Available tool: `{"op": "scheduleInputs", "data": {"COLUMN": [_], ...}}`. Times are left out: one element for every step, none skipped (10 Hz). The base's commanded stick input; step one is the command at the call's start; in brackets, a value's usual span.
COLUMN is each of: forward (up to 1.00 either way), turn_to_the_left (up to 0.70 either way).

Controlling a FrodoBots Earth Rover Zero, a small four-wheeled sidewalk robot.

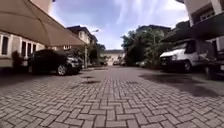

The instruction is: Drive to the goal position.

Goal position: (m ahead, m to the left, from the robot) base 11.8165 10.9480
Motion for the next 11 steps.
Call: {"op": "scheduleInputs", "data": {"forward": [0.69, 0.69, 0.69, 0.69, 0.69, 0.69, 0.69, 0.69, 0.69, 0.69, 0.69], "turn_to_the_left": [0.03, 0.03, 0.03, 0.03, 0.03, 0.03, 0.03, 0.03, 0.03, 0.03, 0.03]}}
